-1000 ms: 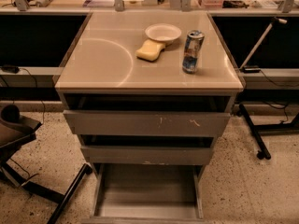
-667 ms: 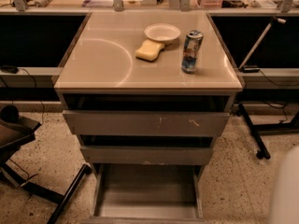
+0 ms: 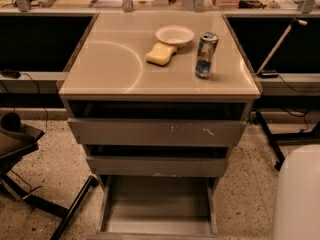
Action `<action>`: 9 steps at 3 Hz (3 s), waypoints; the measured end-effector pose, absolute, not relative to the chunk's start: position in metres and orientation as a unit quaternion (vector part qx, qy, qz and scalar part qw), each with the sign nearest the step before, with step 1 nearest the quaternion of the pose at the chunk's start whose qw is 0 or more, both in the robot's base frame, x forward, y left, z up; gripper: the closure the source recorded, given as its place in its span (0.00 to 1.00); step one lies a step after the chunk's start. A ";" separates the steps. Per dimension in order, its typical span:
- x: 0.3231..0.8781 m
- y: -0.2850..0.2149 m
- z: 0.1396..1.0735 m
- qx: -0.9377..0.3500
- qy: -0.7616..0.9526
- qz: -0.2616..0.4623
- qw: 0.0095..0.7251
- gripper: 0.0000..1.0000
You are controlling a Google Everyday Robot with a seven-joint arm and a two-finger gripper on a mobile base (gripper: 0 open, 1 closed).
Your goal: Close bottom drawer
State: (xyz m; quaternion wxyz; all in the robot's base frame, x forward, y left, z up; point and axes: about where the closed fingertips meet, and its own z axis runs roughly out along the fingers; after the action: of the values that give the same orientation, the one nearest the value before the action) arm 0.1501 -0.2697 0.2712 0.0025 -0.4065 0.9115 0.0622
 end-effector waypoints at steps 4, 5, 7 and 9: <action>0.218 -0.179 0.271 -0.585 0.794 0.149 0.074 0.00; 0.202 -0.209 0.245 -0.569 0.805 0.163 0.048 0.00; 0.258 -0.224 0.157 -0.557 0.809 0.190 -0.009 0.00; 0.280 -0.233 0.135 -0.544 0.816 0.193 -0.007 0.00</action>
Offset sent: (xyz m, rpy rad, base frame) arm 0.0866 0.0975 -0.0160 0.2772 -0.0624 0.5119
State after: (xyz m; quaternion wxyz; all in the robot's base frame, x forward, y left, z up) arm 0.2799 -0.2330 0.1353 -0.0074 -0.5445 0.8163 0.1928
